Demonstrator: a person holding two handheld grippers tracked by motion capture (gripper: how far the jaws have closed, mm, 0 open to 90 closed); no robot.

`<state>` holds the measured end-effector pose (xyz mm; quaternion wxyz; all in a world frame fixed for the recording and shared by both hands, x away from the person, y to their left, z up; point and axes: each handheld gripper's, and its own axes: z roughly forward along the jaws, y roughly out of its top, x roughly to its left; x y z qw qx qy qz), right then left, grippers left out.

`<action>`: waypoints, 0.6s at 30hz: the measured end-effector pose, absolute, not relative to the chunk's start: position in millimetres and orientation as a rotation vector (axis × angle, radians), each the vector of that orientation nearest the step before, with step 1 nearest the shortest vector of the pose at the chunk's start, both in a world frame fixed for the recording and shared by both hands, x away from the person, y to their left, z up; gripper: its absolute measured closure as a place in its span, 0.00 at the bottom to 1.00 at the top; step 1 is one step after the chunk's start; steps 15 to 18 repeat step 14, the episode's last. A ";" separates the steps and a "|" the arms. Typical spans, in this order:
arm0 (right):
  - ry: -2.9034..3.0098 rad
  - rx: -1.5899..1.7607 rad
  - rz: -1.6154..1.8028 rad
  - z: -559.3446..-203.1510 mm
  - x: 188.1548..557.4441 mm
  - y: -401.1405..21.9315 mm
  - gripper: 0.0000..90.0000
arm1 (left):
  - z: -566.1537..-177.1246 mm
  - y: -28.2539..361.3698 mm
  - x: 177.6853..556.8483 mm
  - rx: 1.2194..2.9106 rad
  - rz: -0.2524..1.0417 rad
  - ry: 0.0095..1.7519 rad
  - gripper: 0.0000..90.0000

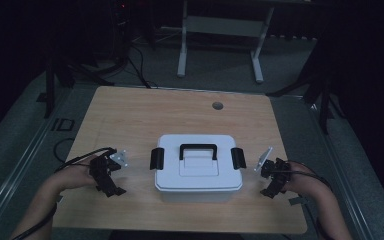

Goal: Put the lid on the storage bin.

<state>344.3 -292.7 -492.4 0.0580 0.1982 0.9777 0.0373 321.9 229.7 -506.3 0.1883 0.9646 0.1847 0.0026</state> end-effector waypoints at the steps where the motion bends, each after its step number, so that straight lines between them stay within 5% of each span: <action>1: 2.962 0.601 0.115 -492.4 344.3 -292.9 0.16 | -508.7 230.2 321.3 2.716 0.005 0.524 0.01; 18: 2.967 0.595 0.108 -496.4 344.7 -291.5 0.16 | -523.2 236.7 317.8 2.727 -0.027 0.554 0.01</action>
